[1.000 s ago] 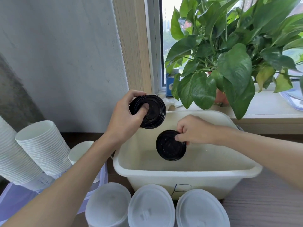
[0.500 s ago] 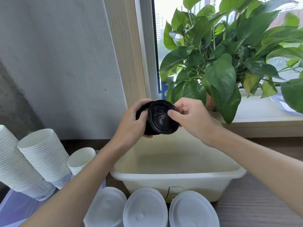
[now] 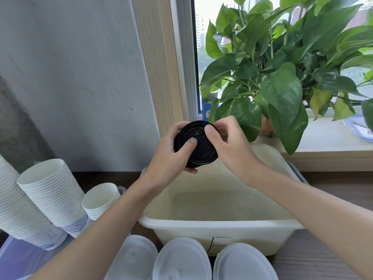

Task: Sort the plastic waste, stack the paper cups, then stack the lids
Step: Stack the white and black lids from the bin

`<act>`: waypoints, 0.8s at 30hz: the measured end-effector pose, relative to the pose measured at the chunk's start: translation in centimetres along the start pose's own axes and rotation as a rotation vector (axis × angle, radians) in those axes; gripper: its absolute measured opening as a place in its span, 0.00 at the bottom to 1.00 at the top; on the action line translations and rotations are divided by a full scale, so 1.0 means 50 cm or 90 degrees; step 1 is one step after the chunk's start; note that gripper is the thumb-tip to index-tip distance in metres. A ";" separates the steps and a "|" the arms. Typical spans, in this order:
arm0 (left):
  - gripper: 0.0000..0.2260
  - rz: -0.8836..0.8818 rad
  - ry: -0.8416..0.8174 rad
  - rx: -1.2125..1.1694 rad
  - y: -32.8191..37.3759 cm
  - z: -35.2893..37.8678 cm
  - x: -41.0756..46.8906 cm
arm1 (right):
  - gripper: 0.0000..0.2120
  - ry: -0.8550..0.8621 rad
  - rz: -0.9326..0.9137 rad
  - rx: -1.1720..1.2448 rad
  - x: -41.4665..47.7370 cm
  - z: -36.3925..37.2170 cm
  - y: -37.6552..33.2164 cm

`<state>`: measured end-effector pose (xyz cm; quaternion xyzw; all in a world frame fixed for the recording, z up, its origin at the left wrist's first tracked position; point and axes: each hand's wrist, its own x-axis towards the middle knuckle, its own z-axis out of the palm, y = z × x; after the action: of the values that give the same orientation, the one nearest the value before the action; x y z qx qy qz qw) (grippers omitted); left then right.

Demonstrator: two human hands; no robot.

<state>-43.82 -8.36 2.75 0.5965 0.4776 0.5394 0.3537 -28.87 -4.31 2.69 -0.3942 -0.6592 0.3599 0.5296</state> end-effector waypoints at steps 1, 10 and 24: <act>0.12 0.004 -0.001 -0.004 0.000 0.000 0.000 | 0.12 -0.030 0.034 0.038 -0.001 0.002 -0.001; 0.10 0.010 -0.002 -0.026 0.008 -0.001 -0.007 | 0.09 -0.108 0.043 0.083 -0.007 0.009 -0.010; 0.08 -0.036 0.023 -0.043 0.018 -0.001 -0.007 | 0.09 -0.133 -0.020 0.019 -0.010 0.011 -0.003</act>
<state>-43.66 -8.98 3.48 0.5609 0.4822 0.5553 0.3800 -29.38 -4.86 2.51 -0.3364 -0.7116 0.3999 0.4696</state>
